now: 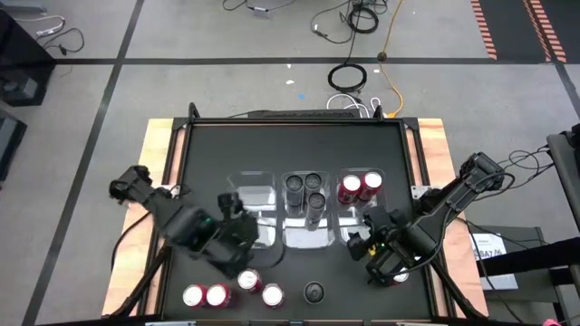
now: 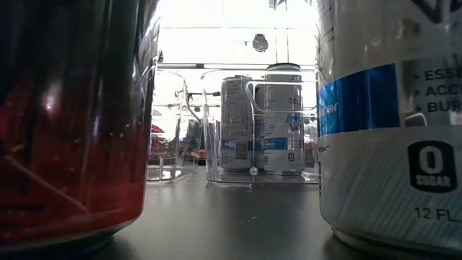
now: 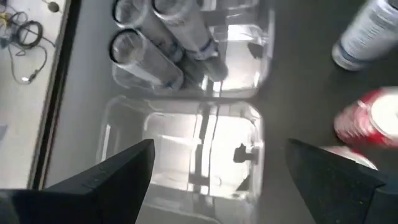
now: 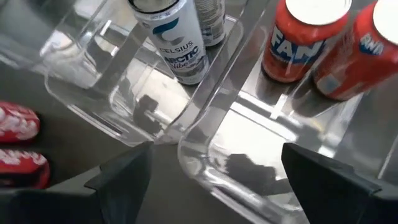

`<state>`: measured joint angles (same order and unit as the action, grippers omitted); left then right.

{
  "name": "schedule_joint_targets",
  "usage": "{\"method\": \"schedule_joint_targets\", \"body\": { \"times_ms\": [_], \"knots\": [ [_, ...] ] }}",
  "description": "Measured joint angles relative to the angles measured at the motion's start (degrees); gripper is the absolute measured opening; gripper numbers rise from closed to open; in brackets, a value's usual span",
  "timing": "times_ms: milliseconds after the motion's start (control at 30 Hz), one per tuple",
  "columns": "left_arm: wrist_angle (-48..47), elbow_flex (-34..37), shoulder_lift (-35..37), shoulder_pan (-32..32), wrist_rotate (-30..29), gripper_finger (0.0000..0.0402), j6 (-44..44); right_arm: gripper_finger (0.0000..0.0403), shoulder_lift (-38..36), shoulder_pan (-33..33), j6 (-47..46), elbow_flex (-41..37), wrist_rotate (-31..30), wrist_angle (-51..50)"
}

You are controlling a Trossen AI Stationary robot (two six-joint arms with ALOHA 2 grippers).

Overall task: Sort soda cans
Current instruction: Put the left red soda can into the left transparent bin

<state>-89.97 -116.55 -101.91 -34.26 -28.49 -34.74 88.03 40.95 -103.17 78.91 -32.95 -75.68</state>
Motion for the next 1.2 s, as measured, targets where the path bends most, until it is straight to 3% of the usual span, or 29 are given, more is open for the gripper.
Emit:
{"method": "schedule_joint_targets", "body": {
  "times_ms": [267,467,600,733,1000,1200],
  "knots": [
    [1.37,16.86,12.04,-11.15,-5.92,0.0366,-12.94,0.0345,0.0,0.0,-5.9,0.0,0.02,5.25],
    [19.33,35.41,22.8,-16.23,-6.11,0.0366,-15.96,0.0345,0.0,0.0,-7.39,0.0,0.02,8.89],
    [32.13,43.47,26.73,-17.15,-3.79,0.0366,-13.68,0.0345,0.0,0.0,-7.13,0.0,0.02,10.21],
    [41.87,46.75,27.37,-17.15,-0.27,0.0366,-8.1,0.0345,0.0,0.0,-6.41,0.0,0.02,10.27],
    [48.74,46.84,21.44,-14.72,1.08,0.0366,-1.04,0.0345,0.0,0.0,0.68,0.0,0.03,10.36],
    [52.76,46.84,16.17,-12.81,4.02,0.0366,-2.39,0.0345,0.02,0.02,7.21,0.0,0.28,10.44]
  ]
}}
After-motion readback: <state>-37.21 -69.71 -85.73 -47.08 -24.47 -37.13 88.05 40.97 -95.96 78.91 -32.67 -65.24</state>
